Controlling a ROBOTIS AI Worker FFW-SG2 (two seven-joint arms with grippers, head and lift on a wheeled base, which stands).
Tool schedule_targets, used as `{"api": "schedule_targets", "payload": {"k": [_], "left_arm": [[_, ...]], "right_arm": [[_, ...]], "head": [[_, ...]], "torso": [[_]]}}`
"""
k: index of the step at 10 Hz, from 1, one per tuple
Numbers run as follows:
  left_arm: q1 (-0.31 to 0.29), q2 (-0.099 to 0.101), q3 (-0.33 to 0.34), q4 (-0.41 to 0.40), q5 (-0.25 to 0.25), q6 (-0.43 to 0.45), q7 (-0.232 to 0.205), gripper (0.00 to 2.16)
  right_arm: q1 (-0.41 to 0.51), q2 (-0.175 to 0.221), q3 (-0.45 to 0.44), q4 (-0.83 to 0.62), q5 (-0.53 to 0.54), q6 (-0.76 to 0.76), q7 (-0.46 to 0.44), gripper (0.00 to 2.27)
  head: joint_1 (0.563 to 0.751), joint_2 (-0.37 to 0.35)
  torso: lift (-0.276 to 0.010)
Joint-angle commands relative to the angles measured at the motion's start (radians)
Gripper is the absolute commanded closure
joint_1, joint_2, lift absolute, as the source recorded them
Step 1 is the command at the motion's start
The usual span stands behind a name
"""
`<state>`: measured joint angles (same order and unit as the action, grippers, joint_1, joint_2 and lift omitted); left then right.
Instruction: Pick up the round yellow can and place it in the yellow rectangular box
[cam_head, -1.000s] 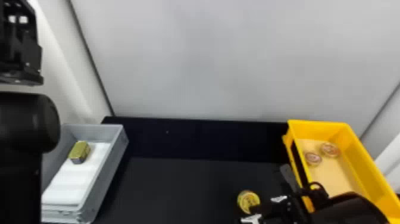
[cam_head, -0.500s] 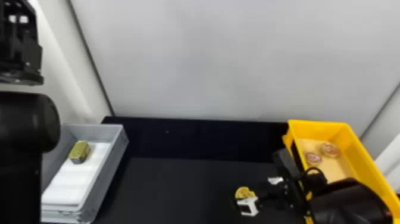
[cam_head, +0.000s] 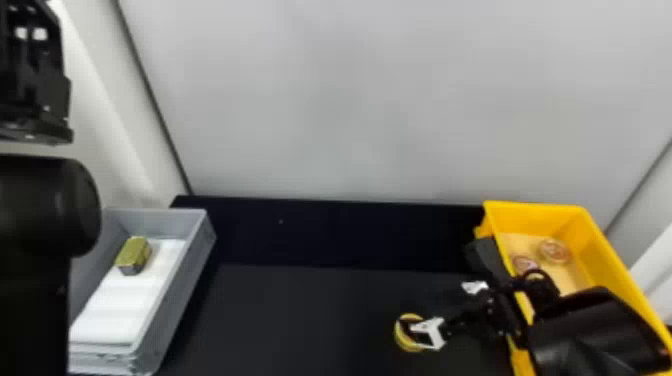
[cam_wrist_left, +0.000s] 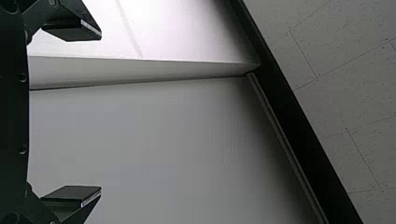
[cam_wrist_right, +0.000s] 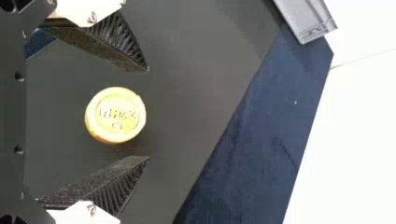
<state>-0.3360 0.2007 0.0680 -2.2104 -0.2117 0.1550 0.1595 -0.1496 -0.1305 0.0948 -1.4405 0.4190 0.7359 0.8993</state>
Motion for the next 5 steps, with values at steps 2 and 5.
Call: {"api": "schedule_targets", "payload": {"k": [2, 5], "left_arm": [[0.002, -0.001, 0.001, 0.000, 0.000, -0.005, 0.000, 0.11], [0.003, -0.003, 0.003, 0.000, 0.000, -0.006, 0.002, 0.11]], "right_arm": [[-0.002, -0.003, -0.010, 0.038, 0.049, -0.028, -0.002, 0.12], [-0.022, -0.003, -0.010, 0.098, 0.063, -0.053, -0.008, 0.12]], "head": [[0.663, 0.054], [0.663, 0.054]], "torso": [[-0.010], [-0.010]]}}
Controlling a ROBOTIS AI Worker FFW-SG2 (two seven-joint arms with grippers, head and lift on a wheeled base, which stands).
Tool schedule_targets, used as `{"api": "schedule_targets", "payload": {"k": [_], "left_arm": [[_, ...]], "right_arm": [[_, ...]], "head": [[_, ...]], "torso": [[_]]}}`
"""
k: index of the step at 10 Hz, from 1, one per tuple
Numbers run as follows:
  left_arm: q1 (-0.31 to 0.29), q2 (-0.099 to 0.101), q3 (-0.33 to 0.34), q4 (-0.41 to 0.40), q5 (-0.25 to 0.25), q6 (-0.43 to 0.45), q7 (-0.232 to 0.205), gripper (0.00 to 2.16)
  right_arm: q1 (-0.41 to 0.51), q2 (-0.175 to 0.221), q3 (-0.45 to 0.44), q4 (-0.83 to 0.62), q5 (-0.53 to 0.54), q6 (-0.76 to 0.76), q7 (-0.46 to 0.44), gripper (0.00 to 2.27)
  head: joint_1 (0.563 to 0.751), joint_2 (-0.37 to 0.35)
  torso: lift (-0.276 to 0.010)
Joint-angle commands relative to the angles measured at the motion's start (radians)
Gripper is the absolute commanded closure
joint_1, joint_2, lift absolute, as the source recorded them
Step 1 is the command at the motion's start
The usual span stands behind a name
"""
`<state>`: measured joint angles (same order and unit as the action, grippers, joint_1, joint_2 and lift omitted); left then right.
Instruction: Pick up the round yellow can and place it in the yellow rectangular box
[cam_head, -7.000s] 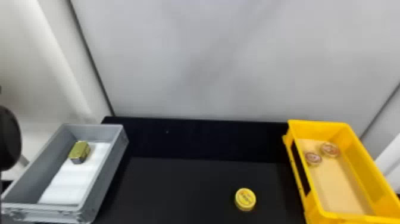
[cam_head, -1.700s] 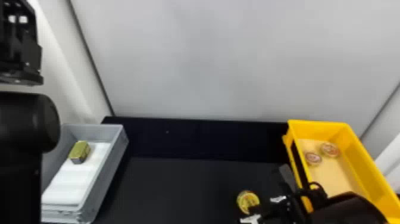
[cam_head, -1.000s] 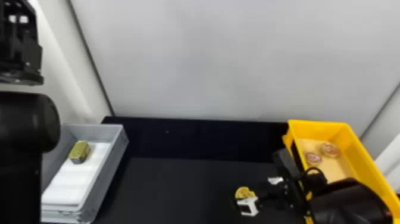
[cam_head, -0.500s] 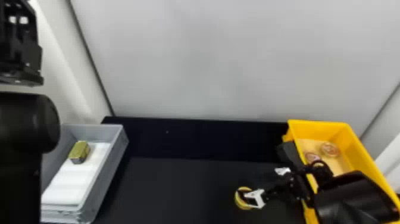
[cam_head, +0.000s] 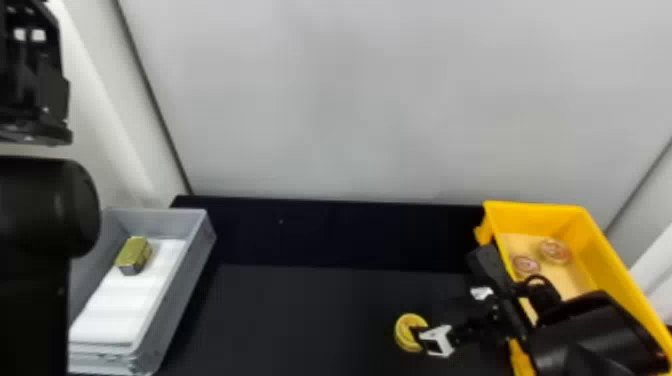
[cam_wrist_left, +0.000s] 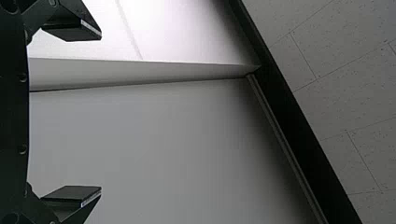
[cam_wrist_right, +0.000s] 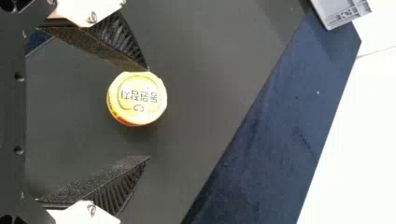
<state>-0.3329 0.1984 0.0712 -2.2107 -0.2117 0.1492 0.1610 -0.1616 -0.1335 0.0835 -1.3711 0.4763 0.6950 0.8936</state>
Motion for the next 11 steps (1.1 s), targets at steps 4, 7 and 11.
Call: {"api": "schedule_targets", "payload": {"k": [4, 7, 11], "left_arm": [[-0.002, 0.000, -0.002, 0.000, 0.000, -0.002, 0.002, 0.11], [-0.002, 0.000, -0.004, 0.000, 0.000, -0.003, 0.002, 0.11], [-0.002, 0.000, -0.001, 0.000, 0.000, -0.008, 0.002, 0.11]], "right_arm": [[-0.033, 0.000, 0.022, 0.081, 0.006, -0.020, -0.030, 0.05], [-0.061, 0.000, 0.030, 0.152, 0.006, -0.047, -0.046, 0.05], [-0.050, 0.000, 0.039, 0.162, 0.006, -0.040, -0.042, 0.05]], "head": [[0.663, 0.054], [0.663, 0.054], [0.663, 0.054]], "torso": [[-0.010], [-0.010], [-0.010]]}}
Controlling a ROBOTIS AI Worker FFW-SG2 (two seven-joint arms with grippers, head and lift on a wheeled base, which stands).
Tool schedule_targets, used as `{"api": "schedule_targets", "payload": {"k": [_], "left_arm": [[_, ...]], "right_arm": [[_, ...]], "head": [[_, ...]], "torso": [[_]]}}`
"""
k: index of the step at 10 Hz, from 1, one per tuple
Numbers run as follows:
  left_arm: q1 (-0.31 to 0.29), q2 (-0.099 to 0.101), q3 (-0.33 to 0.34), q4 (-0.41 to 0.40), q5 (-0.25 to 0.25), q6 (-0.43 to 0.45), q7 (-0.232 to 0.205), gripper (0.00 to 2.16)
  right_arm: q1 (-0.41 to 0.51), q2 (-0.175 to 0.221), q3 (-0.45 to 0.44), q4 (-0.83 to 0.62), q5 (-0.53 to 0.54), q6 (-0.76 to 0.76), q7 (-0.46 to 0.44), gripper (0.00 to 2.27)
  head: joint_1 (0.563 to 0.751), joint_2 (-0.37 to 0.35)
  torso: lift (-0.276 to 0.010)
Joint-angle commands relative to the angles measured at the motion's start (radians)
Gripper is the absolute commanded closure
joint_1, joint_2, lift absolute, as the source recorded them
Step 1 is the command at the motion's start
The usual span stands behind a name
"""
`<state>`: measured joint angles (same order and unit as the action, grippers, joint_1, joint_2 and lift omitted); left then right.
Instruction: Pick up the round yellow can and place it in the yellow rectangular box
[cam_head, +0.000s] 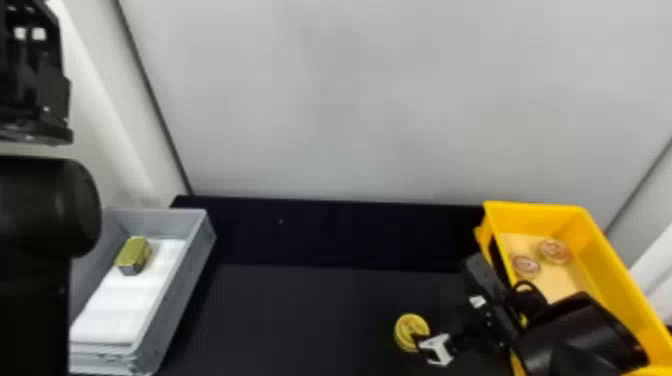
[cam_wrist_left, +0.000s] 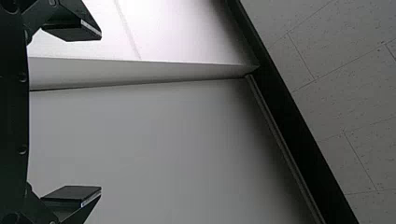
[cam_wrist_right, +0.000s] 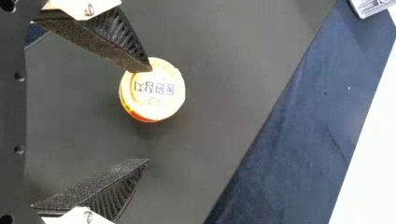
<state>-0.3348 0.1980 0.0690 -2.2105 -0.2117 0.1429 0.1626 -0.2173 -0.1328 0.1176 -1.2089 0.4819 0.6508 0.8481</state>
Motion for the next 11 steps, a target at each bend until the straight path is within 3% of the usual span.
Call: {"api": "schedule_targets", "payload": {"k": [1, 7, 11], "left_arm": [[0.000, 0.000, 0.002, 0.000, 0.000, 0.000, 0.000, 0.11], [0.000, 0.000, 0.002, -0.002, 0.000, -0.002, 0.000, 0.11], [-0.001, 0.002, 0.000, -0.003, 0.000, 0.000, 0.000, 0.11]], "right_arm": [[0.010, 0.001, 0.007, -0.001, 0.000, 0.006, 0.007, 0.06], [0.032, 0.002, 0.004, -0.011, 0.000, 0.015, 0.011, 0.06], [0.018, -0.001, -0.044, -0.031, 0.014, 0.003, 0.011, 0.07]], "head": [[0.663, 0.054], [0.663, 0.054], [0.663, 0.054]], "torso": [[-0.010], [-0.010], [-0.010]]}}
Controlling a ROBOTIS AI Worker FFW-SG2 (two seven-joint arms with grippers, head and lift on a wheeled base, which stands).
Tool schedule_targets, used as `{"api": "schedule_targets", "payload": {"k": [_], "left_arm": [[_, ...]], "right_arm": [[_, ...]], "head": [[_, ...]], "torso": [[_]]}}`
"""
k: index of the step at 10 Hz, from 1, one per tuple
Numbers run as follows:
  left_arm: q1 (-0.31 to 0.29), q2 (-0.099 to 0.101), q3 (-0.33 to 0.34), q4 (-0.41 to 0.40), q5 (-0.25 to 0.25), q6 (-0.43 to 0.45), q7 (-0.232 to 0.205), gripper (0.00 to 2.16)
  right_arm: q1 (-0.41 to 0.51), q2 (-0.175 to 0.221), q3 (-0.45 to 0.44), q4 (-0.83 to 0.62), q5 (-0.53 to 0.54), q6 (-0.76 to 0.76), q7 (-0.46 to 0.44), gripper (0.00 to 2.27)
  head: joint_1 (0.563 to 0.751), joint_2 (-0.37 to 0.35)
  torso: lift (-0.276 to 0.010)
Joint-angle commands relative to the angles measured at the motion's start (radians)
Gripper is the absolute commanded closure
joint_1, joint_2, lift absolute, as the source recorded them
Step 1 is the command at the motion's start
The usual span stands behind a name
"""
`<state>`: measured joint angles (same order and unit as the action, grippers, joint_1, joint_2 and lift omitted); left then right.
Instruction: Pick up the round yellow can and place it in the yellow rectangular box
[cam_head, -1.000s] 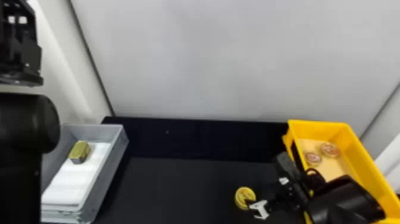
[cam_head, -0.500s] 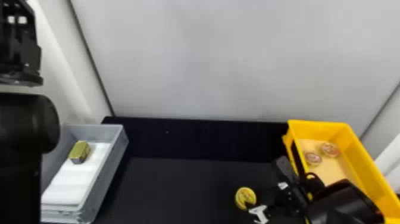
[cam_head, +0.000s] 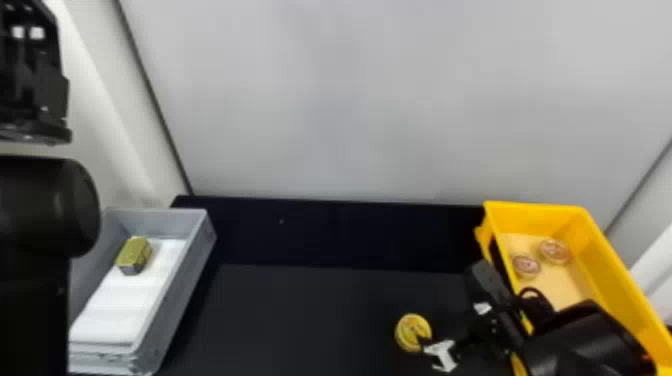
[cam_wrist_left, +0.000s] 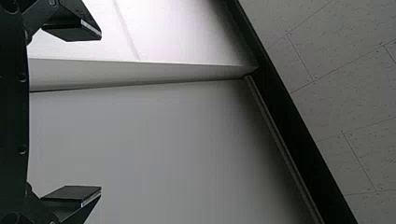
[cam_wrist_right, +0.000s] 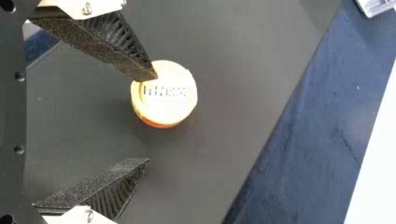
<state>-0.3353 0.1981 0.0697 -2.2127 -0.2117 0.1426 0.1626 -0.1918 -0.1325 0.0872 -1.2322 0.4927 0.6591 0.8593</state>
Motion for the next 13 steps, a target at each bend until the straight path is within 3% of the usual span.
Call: {"api": "schedule_targets", "payload": {"k": [1, 8, 13], "left_arm": [[-0.001, 0.001, -0.001, -0.001, 0.000, 0.002, 0.000, 0.11], [-0.001, 0.001, -0.005, -0.001, 0.000, 0.003, 0.000, 0.11], [0.001, 0.000, -0.005, -0.001, 0.000, 0.002, 0.000, 0.11]], "right_arm": [[-0.017, -0.002, -0.015, -0.007, 0.003, -0.010, -0.001, 0.07], [-0.058, -0.001, -0.004, -0.009, -0.028, -0.048, -0.026, 0.07], [-0.094, 0.010, 0.060, 0.019, -0.098, -0.050, -0.097, 0.08]], "head": [[0.663, 0.054], [0.663, 0.054], [0.663, 0.054]], "torso": [[-0.010], [-0.010], [-0.010]]}}
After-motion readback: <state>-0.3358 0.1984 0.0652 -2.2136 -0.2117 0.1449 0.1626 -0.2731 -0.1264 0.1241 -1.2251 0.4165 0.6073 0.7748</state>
